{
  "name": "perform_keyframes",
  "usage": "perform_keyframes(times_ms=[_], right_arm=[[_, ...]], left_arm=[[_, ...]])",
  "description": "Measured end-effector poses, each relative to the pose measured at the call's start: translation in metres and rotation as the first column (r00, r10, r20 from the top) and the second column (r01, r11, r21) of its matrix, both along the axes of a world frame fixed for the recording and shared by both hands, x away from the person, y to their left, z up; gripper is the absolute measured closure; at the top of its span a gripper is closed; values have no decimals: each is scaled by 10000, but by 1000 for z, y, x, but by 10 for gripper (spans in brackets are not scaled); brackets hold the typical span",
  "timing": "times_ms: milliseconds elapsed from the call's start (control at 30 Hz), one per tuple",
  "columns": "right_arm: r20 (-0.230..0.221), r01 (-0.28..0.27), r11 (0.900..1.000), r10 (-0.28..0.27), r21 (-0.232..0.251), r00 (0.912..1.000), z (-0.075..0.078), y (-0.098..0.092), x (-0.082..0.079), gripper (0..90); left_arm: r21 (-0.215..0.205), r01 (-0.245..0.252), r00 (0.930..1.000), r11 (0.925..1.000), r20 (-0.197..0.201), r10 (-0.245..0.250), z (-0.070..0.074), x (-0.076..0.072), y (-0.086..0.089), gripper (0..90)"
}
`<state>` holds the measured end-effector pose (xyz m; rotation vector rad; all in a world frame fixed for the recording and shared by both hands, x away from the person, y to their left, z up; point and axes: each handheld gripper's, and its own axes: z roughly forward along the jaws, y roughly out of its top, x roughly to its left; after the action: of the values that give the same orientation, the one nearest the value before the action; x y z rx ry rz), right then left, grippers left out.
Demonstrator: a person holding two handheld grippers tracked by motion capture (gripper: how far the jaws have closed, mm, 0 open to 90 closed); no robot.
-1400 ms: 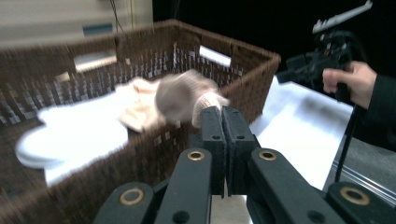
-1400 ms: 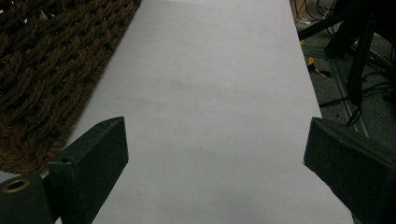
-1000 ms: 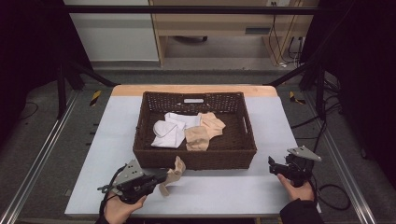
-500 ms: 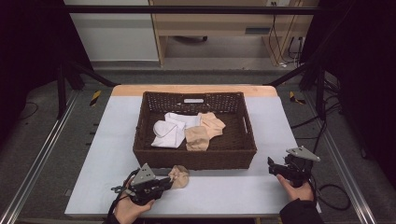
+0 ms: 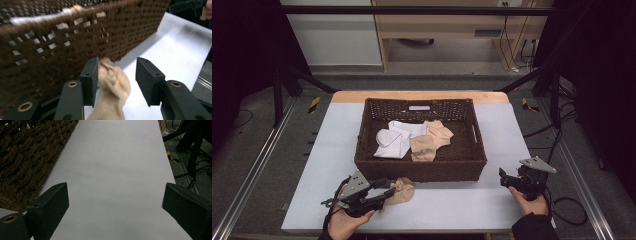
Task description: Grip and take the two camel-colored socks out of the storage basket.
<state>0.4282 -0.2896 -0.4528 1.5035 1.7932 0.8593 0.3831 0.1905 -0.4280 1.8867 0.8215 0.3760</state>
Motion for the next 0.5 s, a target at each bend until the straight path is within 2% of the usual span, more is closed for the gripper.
perform_keyframes(times_ms=[267, 500], right_arm=[[23, 17, 10000, -17, 16, 10000, 0, 0, 0, 70], [45, 14, 10000, -14, 58, 10000, 1, 0, 0, 68]], left_arm=[[-411, -156, 9977, 9990, 654, 183, 27, 2, 0, 517], [-858, -399, 9933, 9955, 1046, 488, 52, 21, -3, 520]])
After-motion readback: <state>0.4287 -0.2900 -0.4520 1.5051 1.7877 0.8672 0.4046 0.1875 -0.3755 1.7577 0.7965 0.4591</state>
